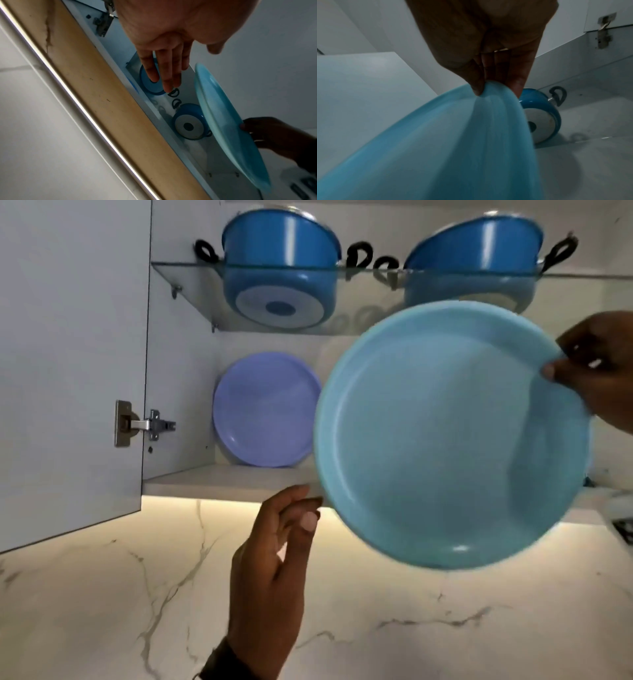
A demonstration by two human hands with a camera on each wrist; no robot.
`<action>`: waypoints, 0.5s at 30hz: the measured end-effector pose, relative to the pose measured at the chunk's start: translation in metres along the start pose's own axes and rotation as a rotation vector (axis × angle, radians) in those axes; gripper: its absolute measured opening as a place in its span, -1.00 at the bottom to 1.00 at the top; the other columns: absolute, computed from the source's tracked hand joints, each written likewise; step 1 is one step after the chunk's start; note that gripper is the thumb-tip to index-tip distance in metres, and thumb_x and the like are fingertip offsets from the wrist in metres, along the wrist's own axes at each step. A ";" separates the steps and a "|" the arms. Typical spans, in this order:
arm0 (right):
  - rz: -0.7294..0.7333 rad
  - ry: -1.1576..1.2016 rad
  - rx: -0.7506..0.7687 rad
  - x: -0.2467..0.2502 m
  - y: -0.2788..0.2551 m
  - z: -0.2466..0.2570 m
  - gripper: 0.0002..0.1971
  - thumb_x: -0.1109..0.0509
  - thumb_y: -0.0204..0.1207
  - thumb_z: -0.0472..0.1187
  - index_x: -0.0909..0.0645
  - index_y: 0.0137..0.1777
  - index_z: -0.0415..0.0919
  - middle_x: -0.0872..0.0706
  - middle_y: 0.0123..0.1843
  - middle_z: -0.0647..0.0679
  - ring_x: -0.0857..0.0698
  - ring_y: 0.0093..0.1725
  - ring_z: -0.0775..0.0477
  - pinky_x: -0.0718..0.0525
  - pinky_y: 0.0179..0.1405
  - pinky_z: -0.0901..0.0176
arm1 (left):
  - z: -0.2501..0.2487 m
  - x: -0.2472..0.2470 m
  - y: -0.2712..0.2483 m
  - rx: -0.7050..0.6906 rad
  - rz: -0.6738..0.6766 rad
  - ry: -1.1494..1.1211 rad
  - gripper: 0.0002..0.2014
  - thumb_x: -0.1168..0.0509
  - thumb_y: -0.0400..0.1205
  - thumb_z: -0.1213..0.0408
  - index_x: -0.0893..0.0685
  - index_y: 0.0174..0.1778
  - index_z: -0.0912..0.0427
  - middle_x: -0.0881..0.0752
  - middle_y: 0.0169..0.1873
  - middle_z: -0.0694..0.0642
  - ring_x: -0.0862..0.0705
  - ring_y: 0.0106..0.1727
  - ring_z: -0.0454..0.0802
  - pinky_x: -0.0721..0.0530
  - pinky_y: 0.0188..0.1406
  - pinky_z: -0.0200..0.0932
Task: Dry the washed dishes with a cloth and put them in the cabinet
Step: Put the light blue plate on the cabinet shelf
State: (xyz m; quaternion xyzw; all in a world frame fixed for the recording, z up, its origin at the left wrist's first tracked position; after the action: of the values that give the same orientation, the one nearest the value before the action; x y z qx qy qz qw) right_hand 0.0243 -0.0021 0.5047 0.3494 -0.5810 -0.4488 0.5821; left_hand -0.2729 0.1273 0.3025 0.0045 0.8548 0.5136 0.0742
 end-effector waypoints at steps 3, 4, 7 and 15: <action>-0.138 -0.004 -0.045 -0.010 0.057 0.000 -0.76 -0.38 0.41 0.13 -0.55 -0.09 -0.01 -0.73 -0.14 -0.27 -0.69 -0.12 -0.46 -0.70 -0.04 -0.32 | 0.015 -0.005 0.015 -0.139 -0.027 0.323 -0.75 -0.21 0.70 -0.09 -0.72 0.13 -0.14 -0.82 0.01 -0.28 -0.80 0.09 -0.15 -0.73 0.09 -0.08; -0.131 -0.055 -0.057 -0.018 0.072 0.004 -0.78 -0.44 0.47 0.04 -0.61 0.00 -0.06 -0.74 -0.05 -0.35 -0.69 -0.03 -0.50 -0.69 0.02 -0.28 | 0.017 -0.008 0.018 -0.191 -0.013 0.397 -0.77 -0.21 0.71 -0.06 -0.73 0.11 -0.13 -0.80 0.01 -0.31 -0.77 0.09 -0.20 -0.69 0.06 -0.19; -0.059 -0.169 -0.080 -0.053 0.108 0.003 -0.77 -0.44 0.58 -0.15 -0.62 0.16 -0.22 -0.69 0.14 -0.48 -0.66 0.13 -0.56 -0.62 0.07 -0.21 | 0.027 -0.021 0.024 -0.311 0.084 0.541 -0.77 -0.23 0.70 -0.01 -0.73 0.16 -0.10 -0.73 0.09 -0.28 -0.68 0.16 -0.21 -0.57 0.17 -0.26; 0.078 -0.312 -0.030 -0.140 0.148 0.000 -0.75 -0.33 0.58 -0.28 -0.55 0.23 -0.30 -0.70 0.13 -0.44 -0.72 0.07 -0.50 -0.67 -0.03 -0.15 | 0.068 -0.031 0.037 -0.352 0.166 0.779 -0.59 -0.21 0.64 -0.07 -0.73 0.33 -0.05 -0.69 0.26 -0.09 -0.59 0.34 -0.09 -0.74 0.16 -0.06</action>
State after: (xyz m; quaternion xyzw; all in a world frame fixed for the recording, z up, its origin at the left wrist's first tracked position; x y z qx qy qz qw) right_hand 0.0525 0.1801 0.5918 0.2438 -0.6707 -0.4834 0.5071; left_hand -0.2356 0.2014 0.3072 -0.1334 0.7150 0.6193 -0.2957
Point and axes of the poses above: each hand's wrist, its own y-axis towards the middle knuckle, its own x-axis out of the back of the hand, z = x × y, the point moved 1 cm from there along y, towards the middle knuckle
